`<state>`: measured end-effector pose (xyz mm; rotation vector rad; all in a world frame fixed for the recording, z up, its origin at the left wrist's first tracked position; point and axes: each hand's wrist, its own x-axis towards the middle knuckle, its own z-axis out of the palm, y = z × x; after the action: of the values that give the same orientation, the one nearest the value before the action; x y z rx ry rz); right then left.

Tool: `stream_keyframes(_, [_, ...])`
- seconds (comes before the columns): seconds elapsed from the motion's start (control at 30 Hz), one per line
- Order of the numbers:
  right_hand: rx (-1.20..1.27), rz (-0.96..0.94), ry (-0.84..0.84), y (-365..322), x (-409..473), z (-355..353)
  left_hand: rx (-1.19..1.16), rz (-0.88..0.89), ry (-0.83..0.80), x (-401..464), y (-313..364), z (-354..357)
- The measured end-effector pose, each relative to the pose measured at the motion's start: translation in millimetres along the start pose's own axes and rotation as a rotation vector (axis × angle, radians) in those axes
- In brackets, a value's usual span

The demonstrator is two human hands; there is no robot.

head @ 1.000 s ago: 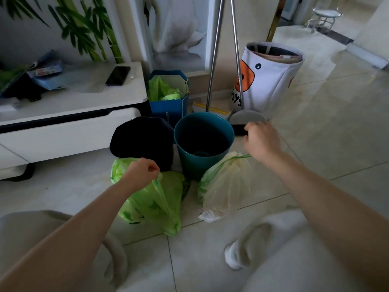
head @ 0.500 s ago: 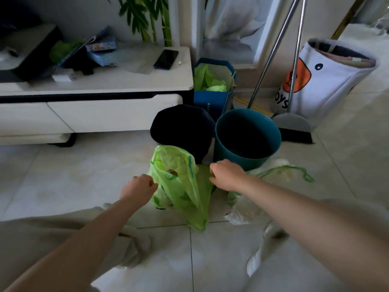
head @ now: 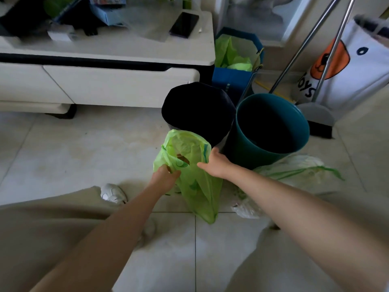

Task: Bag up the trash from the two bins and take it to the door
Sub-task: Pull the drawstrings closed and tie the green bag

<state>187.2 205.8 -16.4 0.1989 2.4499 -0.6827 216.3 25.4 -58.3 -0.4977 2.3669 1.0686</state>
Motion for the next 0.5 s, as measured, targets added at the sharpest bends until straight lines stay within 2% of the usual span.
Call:
stream_keyframes(0.13, [0.029,0.042,-0.004,-9.5,5.9,10.3,-0.058,-0.014,-0.042,2.5,-2.2,-2.9])
stream_keyframes(0.27, [0.070,-0.026,0.033,-25.9,6.0,14.3,-0.129,-0.016,-0.100,-5.7,-1.0,-11.5])
stream_keyframes(0.5, [0.105,-0.099,0.115,-39.5,-15.4,-21.3,-0.214,-0.004,-0.134,-28.5,9.6,-44.6])
